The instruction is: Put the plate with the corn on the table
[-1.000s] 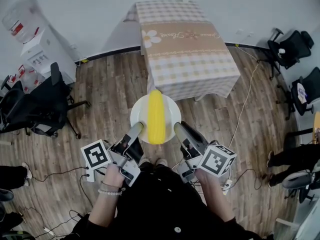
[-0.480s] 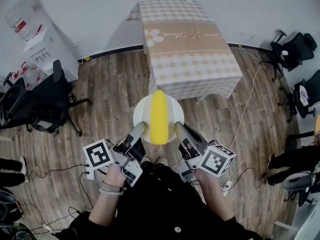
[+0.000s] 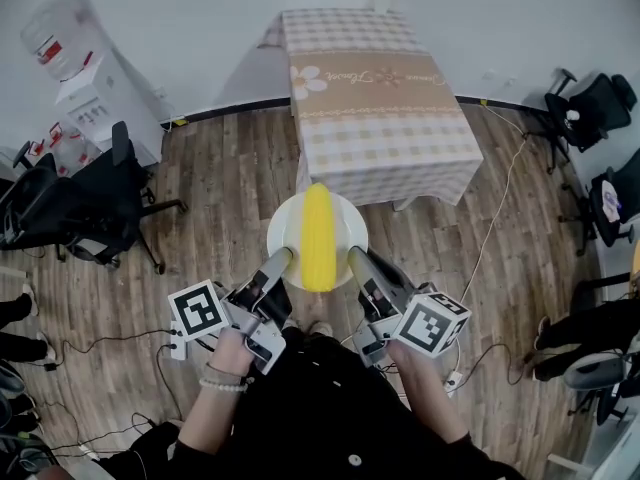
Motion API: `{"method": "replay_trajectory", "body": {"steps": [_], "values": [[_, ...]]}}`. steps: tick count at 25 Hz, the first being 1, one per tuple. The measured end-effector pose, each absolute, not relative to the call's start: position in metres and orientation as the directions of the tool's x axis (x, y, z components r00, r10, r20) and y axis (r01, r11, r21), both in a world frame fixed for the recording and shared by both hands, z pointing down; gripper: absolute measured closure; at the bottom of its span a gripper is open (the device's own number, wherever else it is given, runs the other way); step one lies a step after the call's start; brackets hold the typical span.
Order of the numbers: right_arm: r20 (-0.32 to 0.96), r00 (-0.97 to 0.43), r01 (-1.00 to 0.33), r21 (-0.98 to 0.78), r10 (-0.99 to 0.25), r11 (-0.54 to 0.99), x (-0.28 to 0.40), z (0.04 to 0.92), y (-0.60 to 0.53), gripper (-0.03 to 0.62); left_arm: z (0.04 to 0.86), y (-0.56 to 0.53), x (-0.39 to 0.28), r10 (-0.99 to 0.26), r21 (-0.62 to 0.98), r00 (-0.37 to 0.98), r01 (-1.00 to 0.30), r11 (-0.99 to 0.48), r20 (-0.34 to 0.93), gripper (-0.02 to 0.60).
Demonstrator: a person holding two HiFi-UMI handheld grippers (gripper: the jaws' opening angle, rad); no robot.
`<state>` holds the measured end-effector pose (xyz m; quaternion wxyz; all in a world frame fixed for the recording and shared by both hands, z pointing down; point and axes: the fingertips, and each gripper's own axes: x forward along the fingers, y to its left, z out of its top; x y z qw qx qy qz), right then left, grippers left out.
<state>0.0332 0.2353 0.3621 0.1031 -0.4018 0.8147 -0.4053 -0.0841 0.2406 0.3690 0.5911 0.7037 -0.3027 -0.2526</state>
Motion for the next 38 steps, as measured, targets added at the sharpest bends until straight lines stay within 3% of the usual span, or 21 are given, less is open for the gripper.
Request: {"method": "replay_trajectory", "body": {"steps": [38], "values": [[0.166,-0.651,-0.571,-0.75,-0.741,0.333,0.076,0.378,0.234,0.496,0.383,0.244,-0.042,-0.744,0.981,0.668,-0.156,-0.115,0.019,0.548]]}}
